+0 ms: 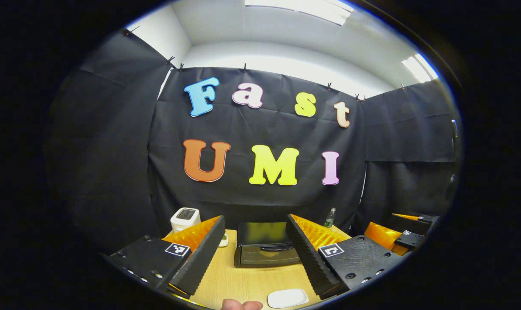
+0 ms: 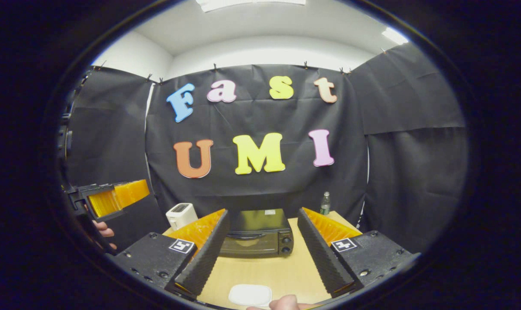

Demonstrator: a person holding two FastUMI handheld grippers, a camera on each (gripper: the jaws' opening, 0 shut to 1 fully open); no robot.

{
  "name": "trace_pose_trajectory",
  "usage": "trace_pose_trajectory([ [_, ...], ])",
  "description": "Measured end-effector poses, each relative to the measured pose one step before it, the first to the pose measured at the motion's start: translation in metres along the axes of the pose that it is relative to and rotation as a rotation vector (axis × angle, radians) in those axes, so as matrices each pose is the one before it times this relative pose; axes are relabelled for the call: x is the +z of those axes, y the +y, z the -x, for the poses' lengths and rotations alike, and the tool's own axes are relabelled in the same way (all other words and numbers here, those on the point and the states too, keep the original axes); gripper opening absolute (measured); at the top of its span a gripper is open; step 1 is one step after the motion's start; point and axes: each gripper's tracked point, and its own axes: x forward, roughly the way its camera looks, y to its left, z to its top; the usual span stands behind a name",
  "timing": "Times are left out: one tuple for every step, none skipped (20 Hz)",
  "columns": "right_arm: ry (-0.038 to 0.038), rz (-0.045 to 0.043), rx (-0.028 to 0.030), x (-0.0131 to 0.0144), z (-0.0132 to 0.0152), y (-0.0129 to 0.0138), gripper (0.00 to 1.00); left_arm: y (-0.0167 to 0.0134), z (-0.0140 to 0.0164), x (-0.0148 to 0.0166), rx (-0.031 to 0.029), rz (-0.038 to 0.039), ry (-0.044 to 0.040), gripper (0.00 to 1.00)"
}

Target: Open the electric oven with the left hand, put the food in, and close the electric oven.

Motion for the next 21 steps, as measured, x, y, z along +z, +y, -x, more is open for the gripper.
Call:
trace_pose_trajectory([
  [0.00259, 0.00135, 0.00502, 0.00096, 0.00438, 0.00562, 1.00, 0.00207, 0.00846, -0.00209, 0.00297, -0.00046, 0.00346, 0.93],
  [0.00099, 0.00717, 0.00314, -0.00022, 0.00478, 0.00296, 1.00, 0.00418, 0.00770, -0.00215, 0.01029, 0.00405, 0.00441, 0.93],
  [-0.00357, 0.00770, -0.00230, 0.00284, 0.00458, 0.00166, 1.00, 0.00153, 0.00691, -0.00125, 0.00522, 0.00783, 0.00390, 0.93],
  [-0.00276, 0.01062, -0.00559, 0.00230, 0.00404, 0.00018, 1.00, 0.00098, 0.00815, -0.00125, 0.00559, 0.00704, 0.00201, 0.93],
  [-0.00215, 0.00676, -0.00142, -0.00047, 0.00453, 0.00075, 1.00, 0.00063, 0.00567, -0.00168, 0.00356, 0.00175, 0.00088, 0.93],
  [-0.00133, 0.00323, 0.00184, 0.00082, 0.00283, 0.00131, 1.00, 0.00103, 0.00634, 0.00016, 0.00697, 0.00154, -0.00272, 0.93],
  [0.00011, 0.00729, 0.00546, -0.00034, 0.00054, 0.00127, 1.00, -0.00012, 0.00501, -0.00062, 0.00409, 0.00305, -0.00134, 0.93],
  [0.00163, 0.00544, 0.00607, 0.00008, 0.00156, 0.00098, 1.00, -0.00202, 0.00438, -0.00053, 0.00372, 0.00403, -0.00260, 0.93],
  [-0.00045, 0.00294, 0.00651, 0.00004, 0.00306, 0.00085, 1.00, -0.00218, 0.00349, -0.00050, 0.00117, 0.00257, -0.00093, 0.93],
  [-0.00201, -0.00084, 0.00658, 0.00088, 0.00235, 0.00006, 1.00, -0.00164, 0.00480, 0.00106, 0.00210, 0.00137, -0.00153, 0.94],
  [0.00097, -0.00161, 0.00426, -0.00020, 0.00004, -0.00028, 1.00, -0.00301, 0.00265, 0.00088, -0.00203, 0.00091, -0.00243, 0.94],
  [0.00132, -0.00036, 0.00235, -0.00107, 0.00191, -0.00165, 1.00, -0.00392, 0.00039, -0.00090, 0.00045, 0.00044, 0.00346, 0.94],
  [0.00186, -0.00041, -0.00115, -0.00063, 0.00216, -0.00252, 1.00, -0.00299, 0.00204, -0.00250, 0.00031, -0.00134, 0.00983, 0.93],
  [0.00010, -0.00263, 0.00015, -0.00022, 0.00329, -0.00285, 1.00, -0.00135, 0.00110, -0.00118, 0.00040, -0.00088, 0.00527, 0.93],
  [0.00231, -0.00263, 0.00152, -0.00135, 0.00269, -0.00164, 1.00, -0.00374, 0.00185, -0.00047, -0.00086, 0.00161, -0.00144, 0.94],
  [0.00447, -0.00192, 0.00367, -0.00065, 0.00223, -0.00141, 1.00, -0.00433, 0.00017, 0.00037, -0.00025, 0.00205, -0.00122, 0.93],
  [0.00358, -0.00080, 0.00285, -0.00091, 0.00155, -0.00219, 1.00, -0.00444, -0.00039, -0.00136, -0.00032, 0.00095, 0.00136, 0.93],
  [-0.00096, -0.00451, 0.00153, 0.00048, 0.00159, -0.00373, 1.00, -0.00258, 0.00112, 0.00008, -0.00201, -0.00043, 0.00263, 0.94],
  [-0.00035, -0.00485, 0.00168, 0.00073, 0.00056, -0.00146, 1.00, -0.00175, -0.00017, -0.00014, 0.00019, -0.00080, 0.00099, 0.94],
  [-0.00152, -0.00495, 0.00012, 0.00030, 0.00092, -0.00238, 1.00, -0.00352, 0.00018, 0.00055, -0.00137, -0.00190, 0.00088, 0.93],
  [-0.00238, -0.00353, 0.00058, 0.00113, 0.00166, -0.00088, 1.00, -0.00157, -0.00080, -0.00009, 0.00222, -0.00253, -0.00002, 0.93],
])
